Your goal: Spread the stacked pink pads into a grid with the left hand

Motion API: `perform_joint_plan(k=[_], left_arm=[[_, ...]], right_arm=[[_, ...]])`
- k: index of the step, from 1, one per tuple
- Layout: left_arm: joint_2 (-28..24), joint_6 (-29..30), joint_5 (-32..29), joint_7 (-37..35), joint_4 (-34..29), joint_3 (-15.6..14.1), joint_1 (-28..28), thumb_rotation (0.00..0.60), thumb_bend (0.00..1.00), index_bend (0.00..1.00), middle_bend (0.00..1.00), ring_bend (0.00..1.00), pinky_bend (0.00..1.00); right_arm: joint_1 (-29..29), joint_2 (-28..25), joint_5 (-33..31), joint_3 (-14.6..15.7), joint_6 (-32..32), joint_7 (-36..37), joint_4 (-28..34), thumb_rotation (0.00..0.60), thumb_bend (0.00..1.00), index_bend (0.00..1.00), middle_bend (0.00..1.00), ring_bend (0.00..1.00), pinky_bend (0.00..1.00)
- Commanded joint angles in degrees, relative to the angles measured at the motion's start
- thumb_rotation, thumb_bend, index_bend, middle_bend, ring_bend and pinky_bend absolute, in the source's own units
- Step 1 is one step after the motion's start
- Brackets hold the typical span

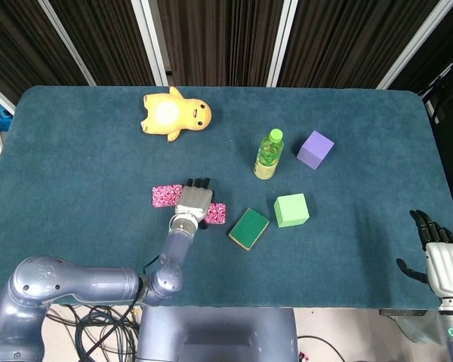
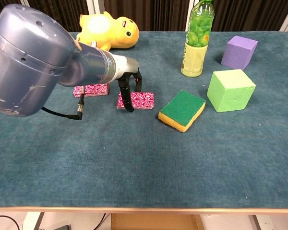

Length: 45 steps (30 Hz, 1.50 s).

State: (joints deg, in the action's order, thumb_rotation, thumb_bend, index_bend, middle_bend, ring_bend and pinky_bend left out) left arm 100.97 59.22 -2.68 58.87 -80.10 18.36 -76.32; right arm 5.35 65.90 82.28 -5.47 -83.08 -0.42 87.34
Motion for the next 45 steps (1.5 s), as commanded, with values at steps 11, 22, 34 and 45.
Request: perform_joint_plan(k=[11, 22, 34, 45], left_arm=[[-0.72, 1.3, 1.08, 0.03, -1.35, 0.99, 0.35, 0.6, 0.19, 0.3, 0.07, 0.0, 0.0], [-1.92, 1.71, 2.2, -0.28, -3.36, 1.98, 0.73, 0.6, 0.19, 0.31, 0.07, 0.0, 0.0], [-10.43, 3.49, 5.4, -1.74, -8.72, 0.0, 4.9, 0.6, 0.19, 0.32, 0.07, 0.0, 0.0], [-12.06, -2.38, 0.85, -4.39, -2.96, -1.27, 8.25, 0.6, 0.17, 0.32, 0.07, 0.0, 0.0]], right_arm=[[-0.01, -0.11, -0.44, -0.04, 0.32, -0.31, 0.39, 0.6, 0.2, 0.0, 0.1, 0.17, 0.22], [-0.05, -0.05, -0.78, -0.16, 0.32, -0.72, 0.59, 0.6, 0.2, 0.0, 0.1, 0.17, 0.22], [-0.01, 0.04, -0.97, -0.14, 0.57, -1.14, 0.71, 0.6, 0.2, 0.0, 0.1, 0.17, 0.22], [0.15, 0.29, -1.45, -0.2, 0.98, -2.08, 0.82, 0.6, 0.2, 0.0, 0.1, 0.17, 0.22]])
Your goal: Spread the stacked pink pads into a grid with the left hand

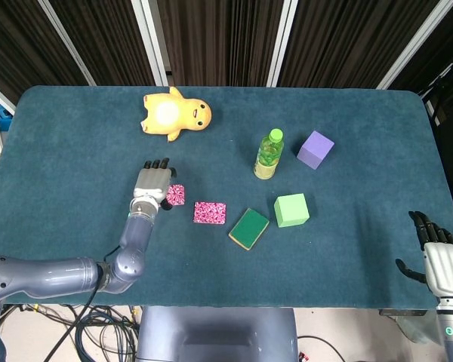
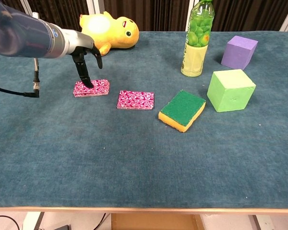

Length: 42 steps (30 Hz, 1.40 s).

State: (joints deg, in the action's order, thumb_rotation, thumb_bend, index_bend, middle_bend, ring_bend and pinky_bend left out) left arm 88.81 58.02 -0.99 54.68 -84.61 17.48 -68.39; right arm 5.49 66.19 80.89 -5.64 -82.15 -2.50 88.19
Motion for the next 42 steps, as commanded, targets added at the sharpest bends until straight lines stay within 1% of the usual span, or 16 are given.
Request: perform_joint_plan(k=[1, 11, 32, 36, 42], left_arm=[[0.32, -1.56, -1.03, -0.16, 2.22, -0.51, 0.28, 0.6, 0.17, 0.32, 0.07, 0.0, 0.0], [2.35, -3.34, -2.64, 0.52, 6.19, -1.19, -0.31, 0.6, 0.17, 0.35, 0.07, 0.0, 0.0], [4.3, -3.1, -2.35, 1.01, 7.71, -1.38, -0.99, 0.6, 0.18, 0.4, 0.08, 0.0, 0.0], [4.49, -2.86, -2.17, 1.0, 7.88, -1.3, -0.97, 0.6, 0.2, 0.41, 0.08, 0.0, 0.0], [4.77, -2.58, -2.2, 1.26, 8.19, -1.26, -0.92, 0.6, 0.2, 0.4, 0.08, 0.0, 0.0]], right_arm=[[0.02, 0.0, -0.07, -0.02, 0.09, 0.02, -0.05, 0.6, 0.2, 0.0, 0.1, 0.17, 0.22], [-0.05, -0.12, -0.02, -0.01, 0.03, 0.47, -0.13, 0.6, 0.2, 0.0, 0.1, 0.17, 0.22], [-0.1, -0.22, -0.12, -0.07, 0.03, 0.84, -0.18, 0.6, 0.2, 0.0, 0.1, 0.17, 0.22], [-0.07, -0.19, -0.14, -0.06, 0.11, 0.81, -0.19, 0.6, 0.2, 0.0, 0.1, 0.17, 0.22], [-0.04, -0.17, -0.22, -0.05, 0.24, 0.7, -0.11, 0.6, 0.2, 0.0, 0.1, 0.17, 0.22]])
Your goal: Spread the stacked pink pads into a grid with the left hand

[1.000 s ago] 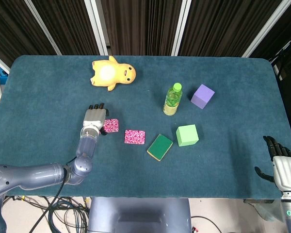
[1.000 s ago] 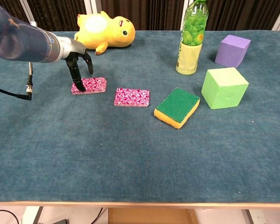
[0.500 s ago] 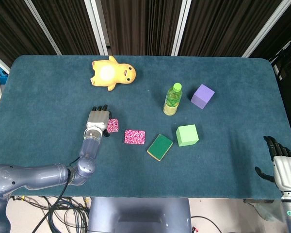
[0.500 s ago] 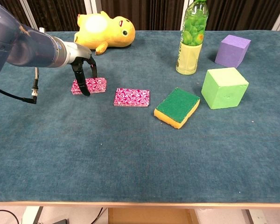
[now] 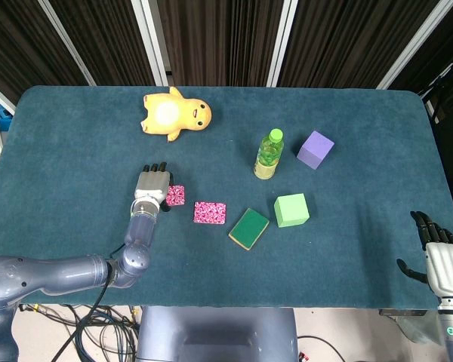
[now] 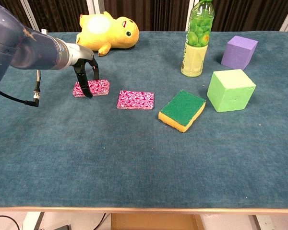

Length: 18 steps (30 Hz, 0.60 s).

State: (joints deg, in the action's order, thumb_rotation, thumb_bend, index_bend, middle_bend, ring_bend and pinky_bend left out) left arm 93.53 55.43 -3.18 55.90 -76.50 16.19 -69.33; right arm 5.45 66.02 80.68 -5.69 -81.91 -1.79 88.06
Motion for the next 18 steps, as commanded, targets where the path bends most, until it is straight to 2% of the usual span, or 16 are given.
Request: perform_joint_plan(k=[1, 18], left_arm=[[0.1, 0.0, 0.02, 0.08, 0.15, 0.06, 0.02, 0.6, 0.2, 0.4, 0.08, 0.0, 0.0], [0.74, 0.6, 0.19, 0.84, 0.92, 0.43, 0.13, 0.6, 0.2, 0.42, 0.08, 0.0, 0.0]], right_arm=[[-0.01, 0.01, -0.04, 0.0, 0.01, -0.01, 0.03, 0.6, 0.2, 0.0, 0.1, 0.17, 0.22], [0.08, -0.01, -0.28, -0.03, 0.33, -0.03, 0.06, 0.6, 0.2, 0.0, 0.1, 0.17, 0.22]])
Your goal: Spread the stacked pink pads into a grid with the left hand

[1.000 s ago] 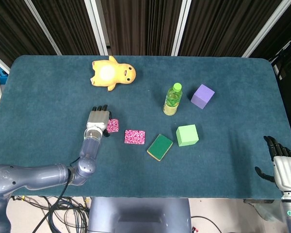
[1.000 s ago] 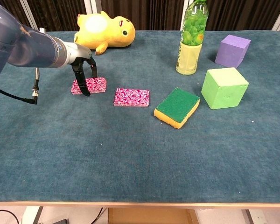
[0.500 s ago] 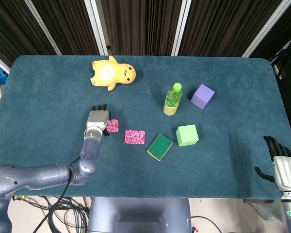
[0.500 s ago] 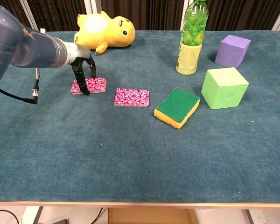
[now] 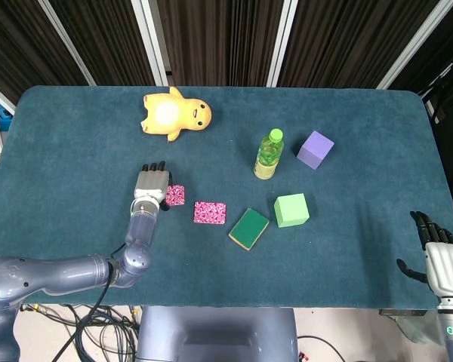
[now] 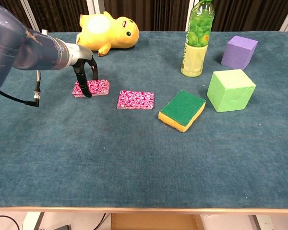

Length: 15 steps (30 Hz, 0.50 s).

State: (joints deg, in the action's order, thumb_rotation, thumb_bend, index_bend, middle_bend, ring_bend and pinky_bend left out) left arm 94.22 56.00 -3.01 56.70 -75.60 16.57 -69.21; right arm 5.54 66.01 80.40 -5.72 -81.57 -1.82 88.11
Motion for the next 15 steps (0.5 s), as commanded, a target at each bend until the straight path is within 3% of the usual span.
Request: perform_joint_plan(k=[1, 15], left_arm=[[0.08, 0.04, 0.05, 0.09, 0.02, 0.09, 0.0, 0.6, 0.2, 0.42, 0.08, 0.0, 0.0], [0.64, 0.35, 0.37, 0.6, 0.38, 0.42, 0.1, 0.6, 0.23, 0.45, 0.09, 0.0, 0.0]], right_arm=[[-0.02, 0.0, -0.02, -0.01, -0.04, 0.0, 0.03, 0.6, 0.2, 0.0, 0.1, 0.17, 0.22], [0.01, -0.04, -0.13, -0.04, 0.1, 0.17, -0.02, 0.6, 0.2, 0.0, 0.1, 0.17, 0.22]])
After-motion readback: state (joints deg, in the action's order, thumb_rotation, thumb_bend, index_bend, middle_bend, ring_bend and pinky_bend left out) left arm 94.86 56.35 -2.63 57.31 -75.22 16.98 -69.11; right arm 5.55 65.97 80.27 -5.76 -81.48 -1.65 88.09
